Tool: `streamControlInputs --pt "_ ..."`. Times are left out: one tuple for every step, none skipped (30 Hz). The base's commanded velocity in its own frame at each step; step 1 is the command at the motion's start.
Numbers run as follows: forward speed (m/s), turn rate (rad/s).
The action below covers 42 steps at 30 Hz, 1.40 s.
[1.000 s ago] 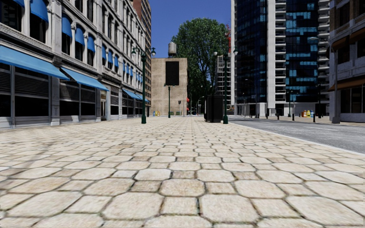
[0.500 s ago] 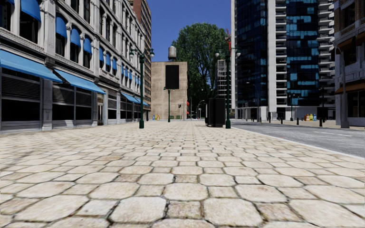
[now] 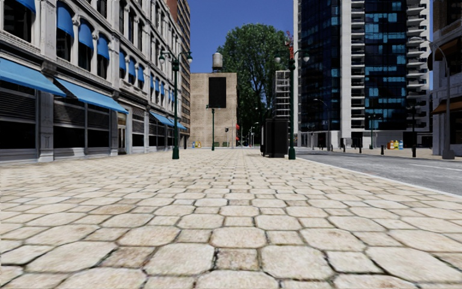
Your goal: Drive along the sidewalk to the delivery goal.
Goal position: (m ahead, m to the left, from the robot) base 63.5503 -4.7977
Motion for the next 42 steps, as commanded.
streamControlInputs --pt "1.52 0.00" --pt "1.52 0.00" --pt "1.52 0.00" --pt "1.52 0.00" --pt "1.52 0.00" --pt "1.52 0.00" --pt "1.52 0.00" --pt "1.52 0.00" --pt "1.52 0.00" --pt "2.00 0.00" --pt "2.00 0.00" --pt "2.00 0.00" --pt "2.00 0.00" --pt "2.00 0.00" --pt "2.00 0.00" --pt "2.00 0.00" --pt "2.00 0.00" --pt "2.00 0.00" --pt "2.00 0.00" --pt "2.00 0.00" --pt "2.00 0.00" --pt "2.00 0.00" --pt "2.00 0.00" --pt "2.00 0.00" --pt "2.00 0.00" --pt "2.00 0.00" --pt "2.00 0.00" --pt "2.00 0.00" --pt "2.00 0.00" --pt "2.00 0.00" --pt "2.00 0.00" --pt "2.00 0.00" --pt "2.00 0.00" --pt "2.00 0.00" --pt "2.00 0.00" --pt "2.00 0.00" --pt "2.00 0.00" --pt "2.00 0.00" --pt "2.00 0.00" --pt "2.00 0.00" --pt "2.00 0.00" --pt "2.00 0.00"
